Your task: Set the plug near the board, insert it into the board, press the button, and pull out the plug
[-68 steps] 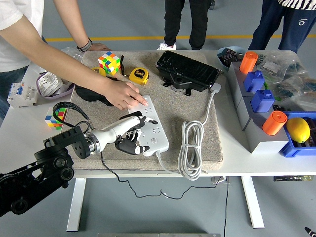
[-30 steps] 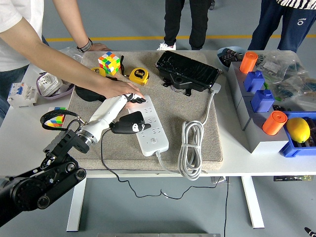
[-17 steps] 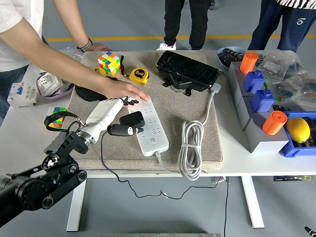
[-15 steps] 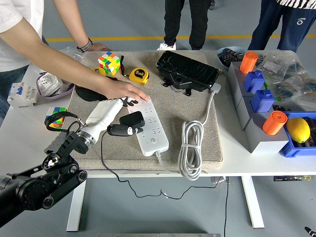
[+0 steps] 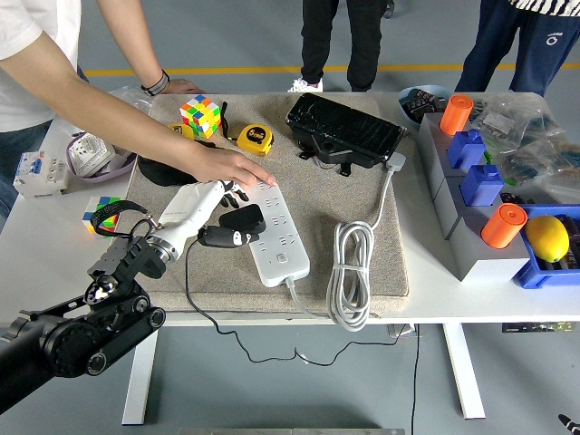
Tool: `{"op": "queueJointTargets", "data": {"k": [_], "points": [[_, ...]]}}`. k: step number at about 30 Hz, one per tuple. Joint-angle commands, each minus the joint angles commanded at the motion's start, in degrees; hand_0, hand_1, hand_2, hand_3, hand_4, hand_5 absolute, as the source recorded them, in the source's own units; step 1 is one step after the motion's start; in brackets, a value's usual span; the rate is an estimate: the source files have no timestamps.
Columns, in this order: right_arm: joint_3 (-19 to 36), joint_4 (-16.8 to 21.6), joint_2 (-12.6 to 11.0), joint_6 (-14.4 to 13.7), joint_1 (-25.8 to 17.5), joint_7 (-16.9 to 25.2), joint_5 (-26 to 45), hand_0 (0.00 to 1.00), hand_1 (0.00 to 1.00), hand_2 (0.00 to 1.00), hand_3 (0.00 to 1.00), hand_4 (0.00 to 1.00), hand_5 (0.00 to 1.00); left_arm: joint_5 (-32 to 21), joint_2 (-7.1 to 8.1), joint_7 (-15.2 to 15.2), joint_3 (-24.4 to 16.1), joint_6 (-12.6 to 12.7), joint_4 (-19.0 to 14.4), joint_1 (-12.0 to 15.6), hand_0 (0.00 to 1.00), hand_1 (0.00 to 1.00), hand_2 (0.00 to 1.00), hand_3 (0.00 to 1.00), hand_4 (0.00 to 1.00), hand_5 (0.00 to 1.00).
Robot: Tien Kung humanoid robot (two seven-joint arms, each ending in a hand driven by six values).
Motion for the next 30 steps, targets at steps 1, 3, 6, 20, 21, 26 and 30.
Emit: {"op": "queueJointTargets", "data": {"k": [1,3,6,20,21,26,30], "points": [[0.0,0.0,0.0,0.0,0.0,0.0,0.0,0.601,0.611,0.600,0.551,0.952,0.378,-0.1,-0.04,0.2,0.1,-0.2,0.2,-0.2,0.451,0.537,0.531,0.586,0.974,0.392],[-0.1,0.0,0.0,0.0,0.0,0.0,0.0,0.601,0.612,0.600,0.551,0.950,0.377,0.0,-0.09,0.7,0.3,-0.5,0.5,-0.3,0.417,0.517,0.527,0.568,0.872,0.395],[-0.1,0.0,0.0,0.0,0.0,0.0,0.0,0.601,0.612,0.600,0.551,0.950,0.377,-0.1,-0.17,0.6,0.4,-0.4,0.8,-0.6,0.417,0.517,0.527,0.568,0.872,0.395],[-0.3,0.0,-0.2,-0.1,0.1,0.1,0.0,0.600,0.612,0.600,0.551,0.949,0.375,0.4,-0.14,-0.3,1.6,0.3,1.5,-1.1,0.232,0.350,0.343,0.507,0.742,0.219],[-0.3,0.0,-0.2,-0.1,0.1,0.2,0.0,0.600,0.612,0.600,0.551,0.949,0.375,0.4,-0.12,-0.4,1.6,0.3,1.5,-1.1,0.232,0.350,0.343,0.507,0.742,0.219],[-0.5,0.0,-0.3,-0.2,0.0,0.2,0.0,0.600,0.611,0.600,0.551,0.949,0.375,-0.2,0.04,-2.8,1.8,1.8,1.4,-0.9,0.225,0.328,0.316,0.493,0.739,0.184],[-0.5,0.0,-0.2,-0.2,0.0,0.3,0.0,0.600,0.611,0.600,0.551,0.949,0.375,-0.9,0.14,-5.1,1.7,3.0,1.4,-0.6,0.225,0.328,0.316,0.493,0.739,0.184]]}}
